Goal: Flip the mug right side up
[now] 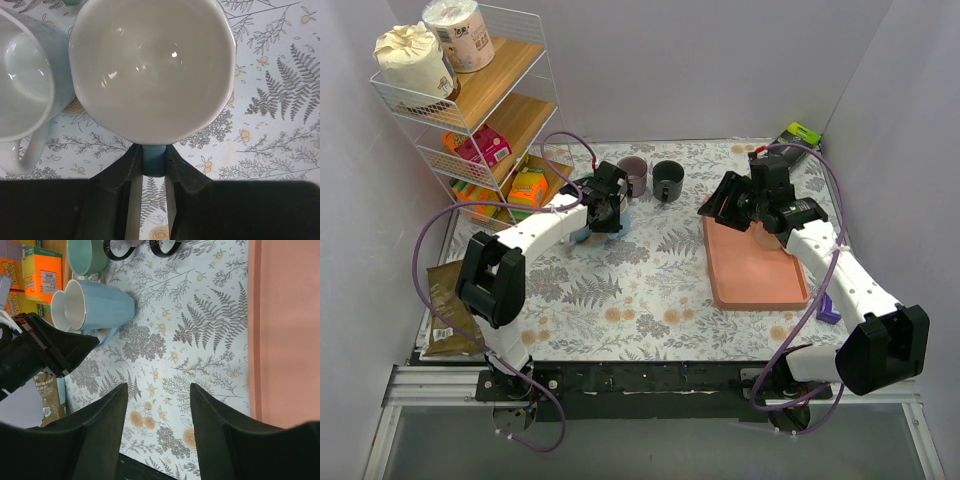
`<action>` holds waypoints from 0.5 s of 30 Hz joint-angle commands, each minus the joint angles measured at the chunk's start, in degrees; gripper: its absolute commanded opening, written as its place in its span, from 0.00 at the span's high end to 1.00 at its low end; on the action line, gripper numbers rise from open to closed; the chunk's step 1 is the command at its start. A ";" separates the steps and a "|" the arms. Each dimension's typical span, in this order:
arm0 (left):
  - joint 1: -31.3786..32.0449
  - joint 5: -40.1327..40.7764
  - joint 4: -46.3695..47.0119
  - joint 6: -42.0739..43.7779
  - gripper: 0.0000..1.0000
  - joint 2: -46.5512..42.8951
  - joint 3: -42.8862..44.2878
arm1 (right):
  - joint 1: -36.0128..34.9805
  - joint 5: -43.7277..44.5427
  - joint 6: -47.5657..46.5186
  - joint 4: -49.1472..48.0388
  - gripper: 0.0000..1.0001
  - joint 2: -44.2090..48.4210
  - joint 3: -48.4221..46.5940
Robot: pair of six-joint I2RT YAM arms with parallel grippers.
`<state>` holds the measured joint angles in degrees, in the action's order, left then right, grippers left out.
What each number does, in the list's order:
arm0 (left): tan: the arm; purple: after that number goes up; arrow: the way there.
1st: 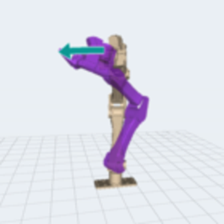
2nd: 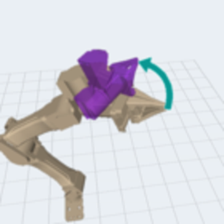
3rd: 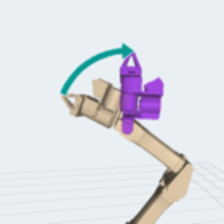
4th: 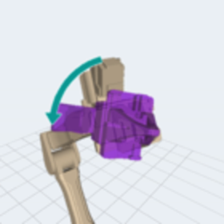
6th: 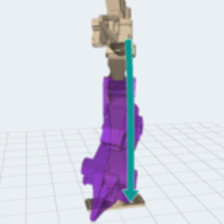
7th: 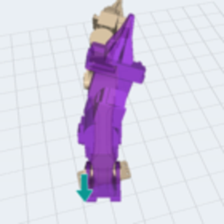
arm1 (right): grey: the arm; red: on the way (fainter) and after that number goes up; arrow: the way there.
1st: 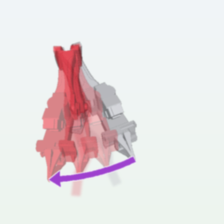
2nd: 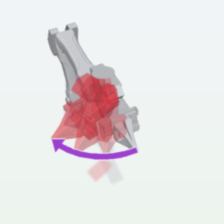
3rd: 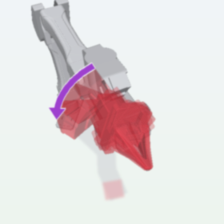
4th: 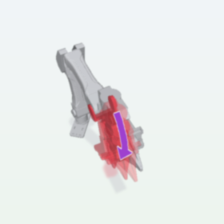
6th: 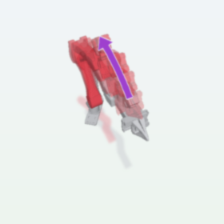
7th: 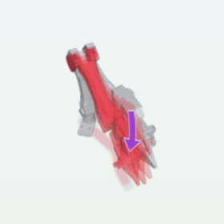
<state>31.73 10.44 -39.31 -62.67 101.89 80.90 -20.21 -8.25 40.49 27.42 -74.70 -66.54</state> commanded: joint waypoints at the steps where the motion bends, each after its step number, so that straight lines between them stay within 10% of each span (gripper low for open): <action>1: 0.27 4.85 0.64 1.68 1.00 -0.55 5.05 | 0.69 1.39 -1.20 1.32 0.40 -0.71 -0.60; 15: 0.27 7.93 -5.25 2.91 1.00 4.46 9.19 | 2.98 4.21 -2.35 4.66 0.39 -1.77 -1.31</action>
<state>31.73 14.61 -44.40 -60.64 107.92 87.74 -18.04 -5.69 39.31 31.55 -76.55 -66.54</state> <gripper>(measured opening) 0.174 0.610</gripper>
